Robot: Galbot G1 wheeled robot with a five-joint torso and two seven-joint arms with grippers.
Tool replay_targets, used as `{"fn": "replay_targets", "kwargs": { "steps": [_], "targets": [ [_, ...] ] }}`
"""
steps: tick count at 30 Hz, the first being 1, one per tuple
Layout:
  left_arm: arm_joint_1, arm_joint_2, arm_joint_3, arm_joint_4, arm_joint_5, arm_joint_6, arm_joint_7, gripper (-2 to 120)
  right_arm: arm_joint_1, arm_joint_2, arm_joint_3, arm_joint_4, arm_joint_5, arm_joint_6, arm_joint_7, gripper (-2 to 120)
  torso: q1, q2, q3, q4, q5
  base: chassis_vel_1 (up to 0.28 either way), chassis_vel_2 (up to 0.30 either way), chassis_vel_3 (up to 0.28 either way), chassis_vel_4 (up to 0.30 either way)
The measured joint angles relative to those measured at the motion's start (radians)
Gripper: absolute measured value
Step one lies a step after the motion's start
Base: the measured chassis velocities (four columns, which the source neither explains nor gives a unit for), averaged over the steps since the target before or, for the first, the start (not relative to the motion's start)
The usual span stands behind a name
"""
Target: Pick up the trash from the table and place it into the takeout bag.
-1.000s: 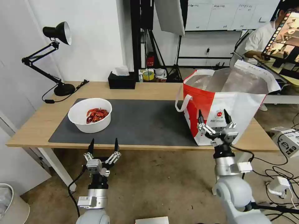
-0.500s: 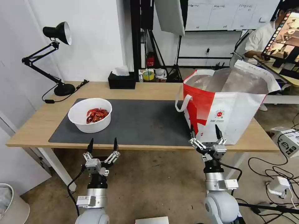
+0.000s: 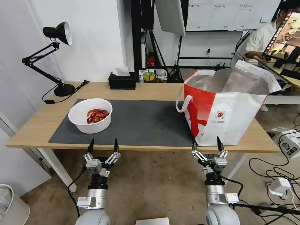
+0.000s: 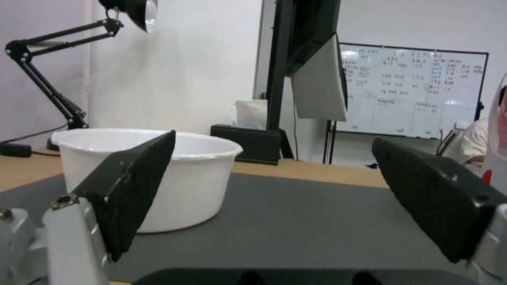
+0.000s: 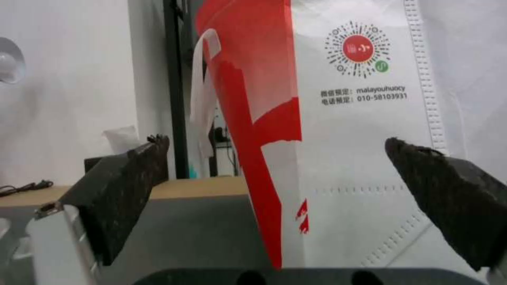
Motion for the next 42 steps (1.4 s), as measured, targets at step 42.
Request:
{"fn": "replay_targets", "kwargs": {
  "steps": [42],
  "targets": [
    [-0.15, 0.1, -0.029, -0.003, -0.049, 0.11, -0.069, 100, 0.01, 0.0, -0.003, 0.012, -0.014, -0.008, -0.003, 100, 0.0, 0.0, 0.0, 0.0, 0.0, 0.0, 0.0, 0.0, 0.0]
  ]
}}
